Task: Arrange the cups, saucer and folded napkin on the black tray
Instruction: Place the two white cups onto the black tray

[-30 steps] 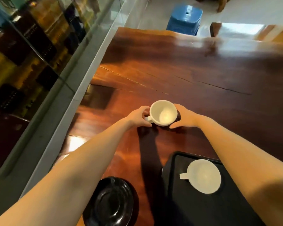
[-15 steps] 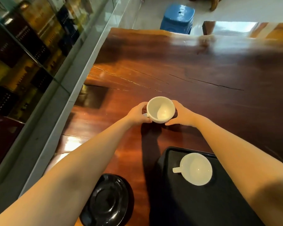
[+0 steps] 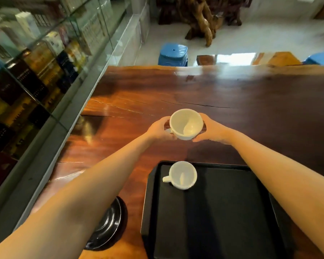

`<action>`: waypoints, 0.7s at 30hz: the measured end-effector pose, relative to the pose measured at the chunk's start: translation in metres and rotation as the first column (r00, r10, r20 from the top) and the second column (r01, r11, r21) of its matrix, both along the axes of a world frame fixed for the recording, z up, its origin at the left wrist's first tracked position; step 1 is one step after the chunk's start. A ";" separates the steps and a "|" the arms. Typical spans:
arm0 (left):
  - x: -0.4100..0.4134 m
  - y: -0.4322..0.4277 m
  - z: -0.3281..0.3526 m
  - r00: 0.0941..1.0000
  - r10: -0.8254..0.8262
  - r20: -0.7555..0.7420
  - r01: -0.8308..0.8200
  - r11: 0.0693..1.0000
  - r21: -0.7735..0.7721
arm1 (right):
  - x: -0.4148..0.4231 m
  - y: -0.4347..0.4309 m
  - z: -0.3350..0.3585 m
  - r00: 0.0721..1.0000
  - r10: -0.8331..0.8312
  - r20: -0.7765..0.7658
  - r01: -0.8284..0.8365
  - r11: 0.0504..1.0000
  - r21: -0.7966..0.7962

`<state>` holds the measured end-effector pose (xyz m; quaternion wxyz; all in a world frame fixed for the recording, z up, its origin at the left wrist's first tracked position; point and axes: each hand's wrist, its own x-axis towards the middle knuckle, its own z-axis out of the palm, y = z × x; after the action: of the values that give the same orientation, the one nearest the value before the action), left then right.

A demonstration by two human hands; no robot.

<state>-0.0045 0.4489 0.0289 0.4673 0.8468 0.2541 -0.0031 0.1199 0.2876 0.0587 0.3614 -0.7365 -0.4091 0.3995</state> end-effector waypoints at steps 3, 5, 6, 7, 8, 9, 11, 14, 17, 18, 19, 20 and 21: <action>0.005 -0.041 0.010 1.000 -0.009 0.021 0.009 1.000 -0.021 | 0.001 -0.043 0.008 0.999 -0.054 -0.002 0.054 0.999 0.000; 0.008 -0.069 0.013 1.000 -0.009 0.027 0.010 0.999 -0.048 | 0.002 -0.071 0.009 0.994 -0.107 -0.003 0.107 0.994 -0.012; 0.009 -0.082 0.014 0.999 -0.013 0.029 0.015 0.998 -0.067 | 0.003 -0.085 0.009 0.992 -0.129 -0.004 0.129 0.991 -0.022; 0.011 -0.095 0.015 0.999 -0.019 0.030 0.021 0.996 -0.089 | 0.004 -0.098 0.008 0.990 -0.143 -0.006 0.142 0.989 -0.029; 0.012 -0.107 0.015 0.999 -0.027 0.027 0.030 0.994 -0.108 | 0.004 -0.112 0.007 0.988 -0.153 -0.009 0.153 0.988 -0.035; 0.013 -0.119 0.015 0.999 -0.039 0.021 0.041 0.992 -0.120 | 0.004 -0.124 0.006 0.987 -0.163 -0.010 0.163 0.986 -0.040; 0.014 -0.140 0.010 0.998 -0.065 0.001 0.064 0.990 -0.127 | 0.003 -0.148 -0.001 0.983 -0.182 -0.021 0.181 0.982 -0.046; 0.014 -0.165 -0.004 0.995 -0.091 -0.033 0.086 0.989 -0.122 | -0.001 -0.176 -0.018 0.973 -0.221 -0.070 0.217 0.974 -0.064; 0.011 -0.186 -0.024 0.993 -0.096 -0.066 0.090 0.991 -0.096 | -0.007 -0.195 -0.043 0.963 -0.255 -0.092 0.246 0.965 -0.092; 0.009 -0.191 -0.031 0.992 -0.092 -0.082 0.084 0.991 -0.104 | -0.009 -0.200 -0.052 0.960 -0.261 -0.104 0.251 0.963 -0.103; 0.008 -0.196 -0.039 0.991 -0.087 -0.100 0.075 0.990 -0.117 | -0.010 -0.204 -0.061 0.957 -0.266 -0.118 0.253 0.961 -0.114; 0.008 -0.201 -0.046 0.989 -0.081 -0.122 0.065 0.989 -0.129 | -0.011 -0.208 -0.071 0.954 -0.270 -0.131 0.254 0.959 -0.126; 0.007 -0.205 -0.053 0.986 -0.078 -0.145 0.058 0.989 -0.137 | -0.012 -0.212 -0.079 0.951 -0.275 -0.141 0.257 0.957 -0.136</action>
<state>0.0025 0.2438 -0.0243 0.5017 0.8195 0.2587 -0.0994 0.1077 0.0760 -0.0202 0.3999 -0.7706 -0.2522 0.4274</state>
